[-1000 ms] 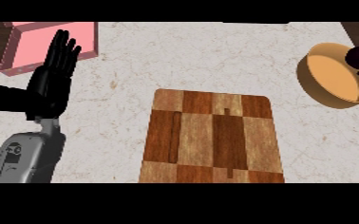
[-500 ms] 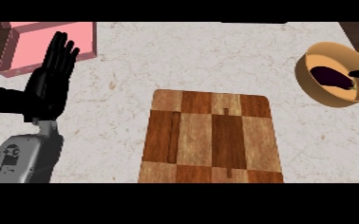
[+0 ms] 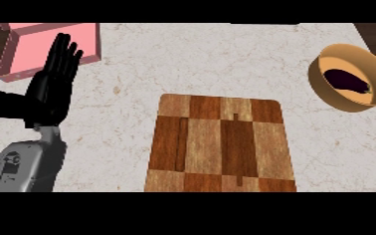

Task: Pick the eggplant from the cutting board and place it in the pot

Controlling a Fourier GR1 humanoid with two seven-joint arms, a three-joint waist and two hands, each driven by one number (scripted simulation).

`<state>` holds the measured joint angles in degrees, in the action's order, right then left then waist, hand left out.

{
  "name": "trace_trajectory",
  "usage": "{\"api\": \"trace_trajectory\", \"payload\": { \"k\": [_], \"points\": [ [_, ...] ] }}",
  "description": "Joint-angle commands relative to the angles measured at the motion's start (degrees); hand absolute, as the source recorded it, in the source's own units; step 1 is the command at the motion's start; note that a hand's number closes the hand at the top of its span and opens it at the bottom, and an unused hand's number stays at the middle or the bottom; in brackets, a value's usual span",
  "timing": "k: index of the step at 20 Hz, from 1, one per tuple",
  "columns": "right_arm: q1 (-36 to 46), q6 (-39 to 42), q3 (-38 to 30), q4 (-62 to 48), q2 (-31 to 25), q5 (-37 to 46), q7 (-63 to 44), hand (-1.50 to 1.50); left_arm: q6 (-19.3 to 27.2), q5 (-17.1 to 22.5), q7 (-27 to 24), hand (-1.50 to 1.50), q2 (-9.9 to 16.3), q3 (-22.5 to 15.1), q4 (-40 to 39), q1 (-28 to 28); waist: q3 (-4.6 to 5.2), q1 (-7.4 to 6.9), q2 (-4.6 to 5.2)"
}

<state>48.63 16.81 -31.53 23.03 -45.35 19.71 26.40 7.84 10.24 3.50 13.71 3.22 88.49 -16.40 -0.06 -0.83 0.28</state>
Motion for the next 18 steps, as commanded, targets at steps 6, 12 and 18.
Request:
{"api": "trace_trajectory", "payload": {
  "k": [6,12,18],
  "points": [
    [-2.2,3.1,-8.4,-8.0,-7.8,-7.3,5.1,-1.5,-0.2,-1.0,-0.8,0.0,-0.8,-0.5,0.3,0.1,-0.15,-0.73,0.5],
    [-5.3,9.0,-11.0,-11.4,-14.2,-9.4,7.2,-1.5,-1.8,0.2,-0.3,0.0,0.5,0.7,0.4,-0.5,-0.28,-1.22,0.81],
    [-7.5,11.6,-13.1,-13.3,-18.3,-10.9,7.9,-1.5,-1.0,-0.7,-1.4,0.0,-0.9,0.1,-1.4,-2.3,-0.45,-1.22,1.26]
  ]
}}
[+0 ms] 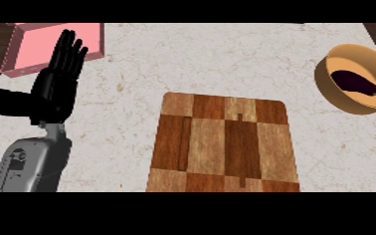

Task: Pick the eggplant from the cutting board and place it in the pot

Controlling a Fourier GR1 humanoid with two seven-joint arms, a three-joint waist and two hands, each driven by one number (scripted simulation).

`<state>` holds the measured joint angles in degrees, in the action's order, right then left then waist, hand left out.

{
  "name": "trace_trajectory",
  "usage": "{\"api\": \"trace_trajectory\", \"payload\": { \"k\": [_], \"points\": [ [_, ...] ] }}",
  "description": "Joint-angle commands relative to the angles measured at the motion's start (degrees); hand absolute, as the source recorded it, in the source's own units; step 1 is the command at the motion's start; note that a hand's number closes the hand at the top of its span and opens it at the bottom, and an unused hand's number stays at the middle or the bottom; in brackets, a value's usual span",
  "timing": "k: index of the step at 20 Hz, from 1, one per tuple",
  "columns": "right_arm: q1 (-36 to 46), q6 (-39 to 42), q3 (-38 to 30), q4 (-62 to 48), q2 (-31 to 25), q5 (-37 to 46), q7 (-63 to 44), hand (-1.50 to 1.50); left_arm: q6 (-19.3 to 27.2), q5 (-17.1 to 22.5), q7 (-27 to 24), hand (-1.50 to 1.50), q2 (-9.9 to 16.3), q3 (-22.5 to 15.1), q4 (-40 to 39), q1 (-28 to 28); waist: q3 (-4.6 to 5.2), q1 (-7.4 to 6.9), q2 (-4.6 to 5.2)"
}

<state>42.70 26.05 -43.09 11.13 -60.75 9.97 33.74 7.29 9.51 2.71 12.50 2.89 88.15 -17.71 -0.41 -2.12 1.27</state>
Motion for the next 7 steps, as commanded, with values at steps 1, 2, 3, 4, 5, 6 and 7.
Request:
{"api": "trace_trajectory", "payload": {
  "k": [1,2,3,4,5,6,7],
  "points": [
    [-3.4,1.5,-1.4,-1.6,-1.7,-1.0,2.5,-1.5,0.8,-0.4,2.7,0.0,-0.5,-1.1,2.5,-0.7,-0.18,-0.35,-0.03],
    [-4.2,3.5,-1.4,-1.4,-2.8,-1.0,3.4,-1.5,-0.8,0.5,-1.0,0.0,0.3,0.6,0.3,0.4,-0.13,-0.16,0.17],
    [-3.9,2.9,-0.8,-1.2,-2.7,-0.4,2.8,-1.5,0.3,0.6,1.5,0.0,0.2,0.8,-0.1,-2.0,-0.14,-0.2,0.18],
    [-3.9,3.1,-1.8,-1.8,-3.6,-1.2,2.4,-1.5,0.0,0.0,0.3,0.0,-0.3,-0.1,0.1,0.2,-0.22,-0.59,0.33],
    [-4.4,3.5,-1.9,-1.8,-4.2,-1.4,2.6,-1.5,-1.1,0.7,-0.5,0.0,-0.1,0.0,1.0,2.0,-0.18,-0.8,0.14],
    [-5.2,4.8,-2.1,-1.9,-4.9,-1.6,2.7,-1.5,0.1,-0.4,-2.6,0.0,-1.1,0.2,-1.5,0.4,-0.17,0.24,0.35],
    [-5.1,4.0,-2.3,-1.9,-5.0,-1.6,2.4,-1.5,-0.6,0.7,-0.6,0.0,-0.3,0.5,-0.2,-0.2,-0.3,-0.48,0.43]
  ]
}}
